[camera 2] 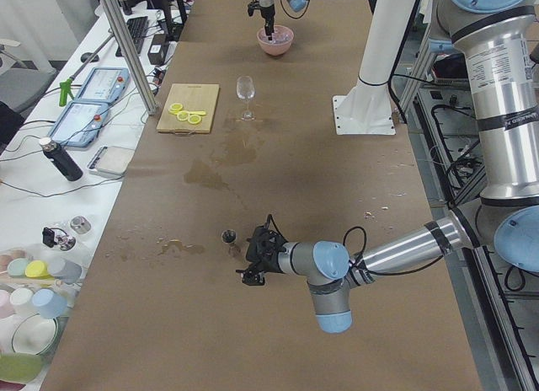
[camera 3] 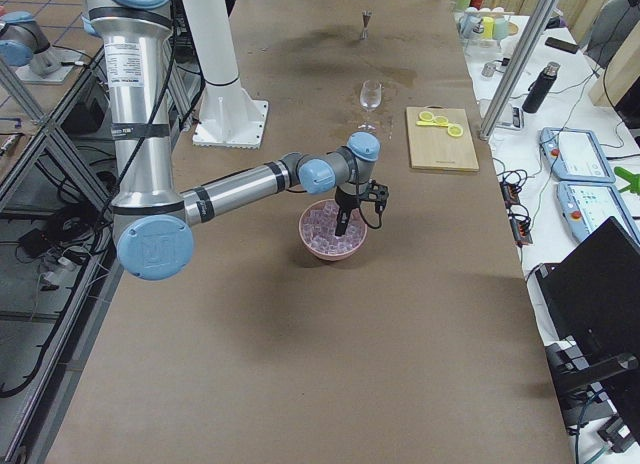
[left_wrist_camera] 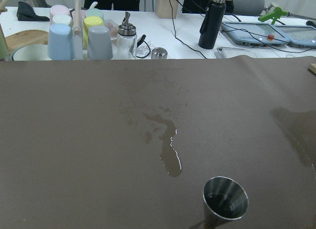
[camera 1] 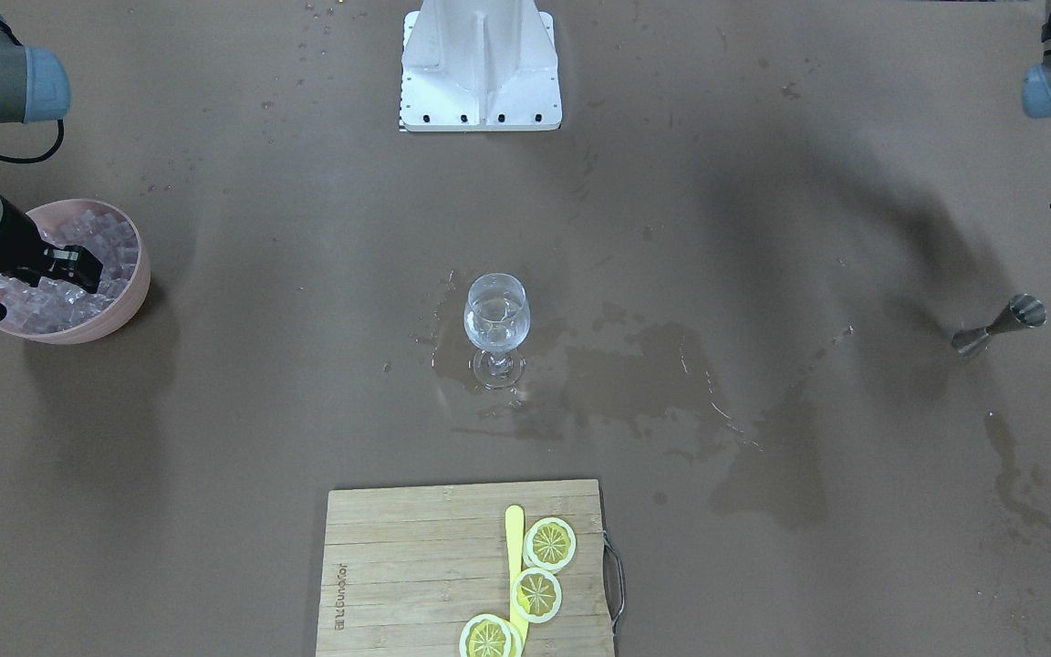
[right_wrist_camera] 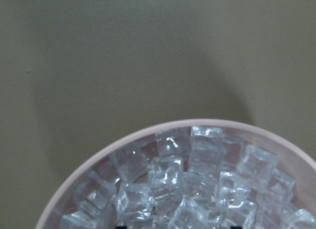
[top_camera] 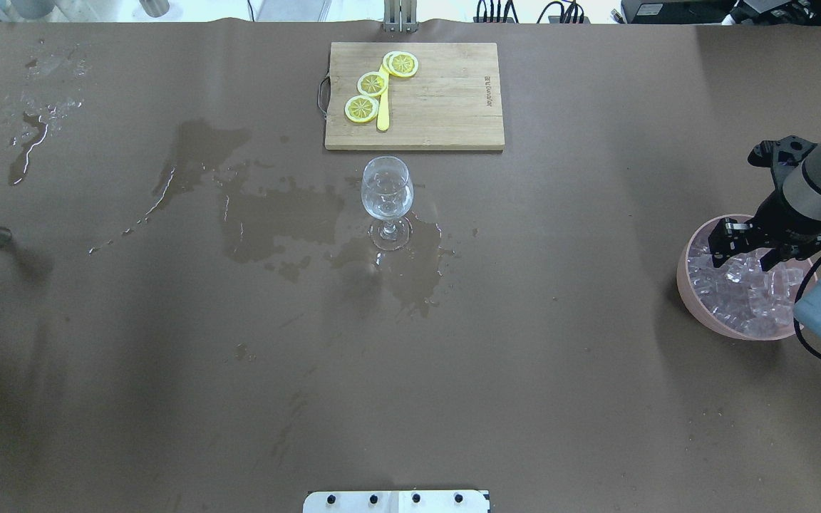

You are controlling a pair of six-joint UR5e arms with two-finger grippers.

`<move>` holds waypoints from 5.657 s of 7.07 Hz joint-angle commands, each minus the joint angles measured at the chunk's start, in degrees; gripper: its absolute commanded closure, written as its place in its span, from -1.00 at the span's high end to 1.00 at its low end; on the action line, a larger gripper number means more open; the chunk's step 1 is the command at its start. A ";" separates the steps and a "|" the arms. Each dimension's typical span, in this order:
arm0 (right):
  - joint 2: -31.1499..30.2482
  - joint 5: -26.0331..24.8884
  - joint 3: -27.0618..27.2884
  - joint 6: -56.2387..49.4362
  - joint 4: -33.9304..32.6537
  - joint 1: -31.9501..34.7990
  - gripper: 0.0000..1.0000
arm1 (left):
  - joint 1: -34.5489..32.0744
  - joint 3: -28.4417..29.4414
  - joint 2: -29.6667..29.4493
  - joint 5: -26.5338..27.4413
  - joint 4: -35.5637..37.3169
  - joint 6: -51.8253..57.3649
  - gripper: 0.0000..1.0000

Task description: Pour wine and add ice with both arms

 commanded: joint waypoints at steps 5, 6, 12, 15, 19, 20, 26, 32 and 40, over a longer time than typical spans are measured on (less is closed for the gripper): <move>-1.61 -0.73 -0.15 0.11 0.00 0.07 0.29 | 9.90 2.48 -0.04 9.83 -1.53 -3.29 0.97; -1.43 -0.73 -0.06 0.11 0.00 -0.01 0.29 | 12.09 2.48 -0.04 12.20 -1.53 -3.91 0.97; -0.03 -1.34 -1.64 0.11 0.00 -0.10 0.29 | 13.43 4.76 -4.61 17.58 -1.18 -5.93 0.96; -0.03 -1.35 -2.25 0.11 0.00 -0.10 0.09 | 14.57 8.61 -7.23 20.57 -1.09 -5.76 0.95; -0.03 -1.17 -1.99 3.01 0.00 -0.19 -0.01 | 15.28 9.77 -8.30 22.24 -0.92 -5.76 0.93; -0.03 -1.26 -2.17 3.01 0.00 -0.19 0.00 | 16.06 9.77 -8.30 22.24 -1.01 -6.02 0.93; 0.06 -1.26 -2.96 3.10 0.00 -0.37 -0.26 | 18.09 10.74 -7.60 23.38 -1.27 -6.03 0.61; 0.85 -1.43 -2.08 3.62 0.09 0.42 -0.41 | 18.36 10.92 -9.09 23.91 -1.45 -5.59 0.26; 1.20 -2.58 -1.64 6.16 0.00 -1.50 0.25 | 18.44 11.80 -9.09 24.70 -1.53 -5.59 -0.07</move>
